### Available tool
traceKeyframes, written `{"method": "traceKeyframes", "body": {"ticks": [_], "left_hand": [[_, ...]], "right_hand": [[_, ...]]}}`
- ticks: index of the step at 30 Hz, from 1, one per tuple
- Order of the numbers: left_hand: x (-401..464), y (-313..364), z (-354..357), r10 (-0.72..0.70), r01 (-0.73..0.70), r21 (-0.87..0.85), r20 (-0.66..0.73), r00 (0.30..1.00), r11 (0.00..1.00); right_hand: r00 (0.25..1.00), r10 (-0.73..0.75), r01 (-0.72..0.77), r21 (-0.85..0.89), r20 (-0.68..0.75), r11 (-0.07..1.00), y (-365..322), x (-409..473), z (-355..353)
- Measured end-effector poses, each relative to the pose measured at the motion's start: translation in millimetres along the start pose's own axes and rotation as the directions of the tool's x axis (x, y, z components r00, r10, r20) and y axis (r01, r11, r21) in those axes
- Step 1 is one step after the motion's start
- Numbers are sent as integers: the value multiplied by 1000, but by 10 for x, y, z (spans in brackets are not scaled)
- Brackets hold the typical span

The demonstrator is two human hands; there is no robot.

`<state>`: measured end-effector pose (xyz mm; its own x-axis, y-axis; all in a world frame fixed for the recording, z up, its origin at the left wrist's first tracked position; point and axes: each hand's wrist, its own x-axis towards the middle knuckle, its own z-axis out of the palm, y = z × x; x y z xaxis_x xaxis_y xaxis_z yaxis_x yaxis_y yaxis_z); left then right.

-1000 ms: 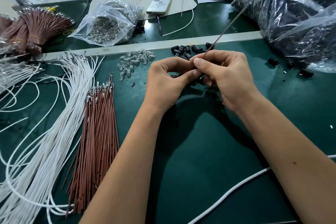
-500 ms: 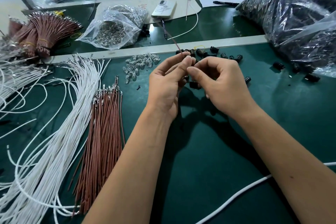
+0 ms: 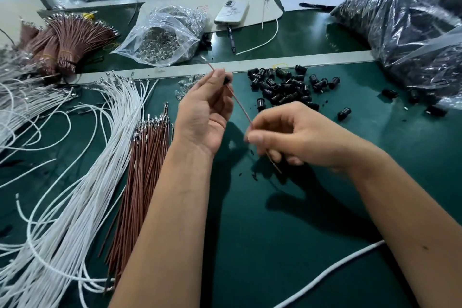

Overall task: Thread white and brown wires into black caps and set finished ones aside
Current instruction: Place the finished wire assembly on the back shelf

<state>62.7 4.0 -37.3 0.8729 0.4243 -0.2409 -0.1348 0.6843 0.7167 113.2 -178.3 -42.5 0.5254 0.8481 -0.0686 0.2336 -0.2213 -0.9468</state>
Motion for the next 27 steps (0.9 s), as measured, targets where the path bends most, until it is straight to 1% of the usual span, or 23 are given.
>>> {"method": "traceKeyframes", "body": {"ticks": [2, 3, 4, 6, 9, 10, 11, 12, 13, 14, 15, 16, 17, 18, 19, 20, 22, 23, 25, 27], "left_hand": [[-11, -34, 40, -15, 13, 53, 31, 999, 998], [-15, -47, 55, -18, 15, 65, 43, 999, 998], [-21, -52, 62, -18, 15, 63, 52, 998, 998], [-26, -40, 56, -11, 10, 26, 51, 999, 1000], [-24, -3, 28, 7, -8, 13, 40, 999, 1000], [-27, 9, 21, 7, -7, 15, 39, 999, 1000], [-26, 20, 19, 0, 0, 3, 33, 999, 1000], [-26, 41, 11, -5, 6, -29, 19, 1000, 1000], [-22, 64, -7, 0, -1, -65, -14, 1000, 998], [-10, 96, -36, 20, -26, -92, -66, 998, 995], [7, 124, -69, 53, -67, -102, -136, 989, 993], [23, 148, -101, 92, -114, -95, -206, 974, 989], [38, 167, -132, 130, -156, -80, -263, 956, 985], [51, 177, -155, 161, -189, -66, -301, 940, 980], [65, 183, -166, 186, -215, -55, -326, 927, 975], [73, 182, -170, 205, -233, -42, -343, 917, 972], [91, 165, -166, 220, -241, -10, -369, 903, 971], [95, 153, -161, 222, -236, 6, -373, 901, 972], [92, 130, -155, 221, -226, 32, -375, 901, 974], [103, 122, -154, 218, -220, 39, -387, 896, 975]], "right_hand": [[982, -7, 25, 95, -189, 995, 3, 87, 102], [973, -21, 42, 90, -228, 995, -4, 112, 133], [973, -37, 56, 77, -227, 995, -1, 119, 142], [991, -34, 43, 68, -127, 997, 13, 81, 100], [996, 39, -42, 41, 80, 998, 33, -10, -15], [993, 48, -52, 39, 111, 998, 34, -26, -33], [993, 47, -53, 49, 112, 997, 24, -29, -34], [996, 43, -49, 74, 80, 996, 6, -8, -22], [999, 40, -41, 111, 13, 993, -16, 41, -3], [996, 38, -26, 135, -85, 991, -40, 126, 16], [980, 36, -16, 105, -196, 994, -58, 248, 26], [954, 19, -21, -4, -299, 1000, -69, 397, 32], [929, -30, -42, -187, -369, 981, -83, 567, 38], [915, -94, -67, -378, -391, 923, -108, 742, 51], [910, -144, -92, -528, -389, 844, -145, 907, 75], [909, -177, -112, -631, -377, 768, -165, 1069, 98], [917, -182, -159, -746, -354, 646, -156, 1363, 125], [923, -172, -179, -778, -345, 603, -156, 1476, 133], [929, -165, -187, -807, -331, 561, -169, 1615, 146], [920, -167, -209, -803, -356, 558, -177, 1660, 146]]}}
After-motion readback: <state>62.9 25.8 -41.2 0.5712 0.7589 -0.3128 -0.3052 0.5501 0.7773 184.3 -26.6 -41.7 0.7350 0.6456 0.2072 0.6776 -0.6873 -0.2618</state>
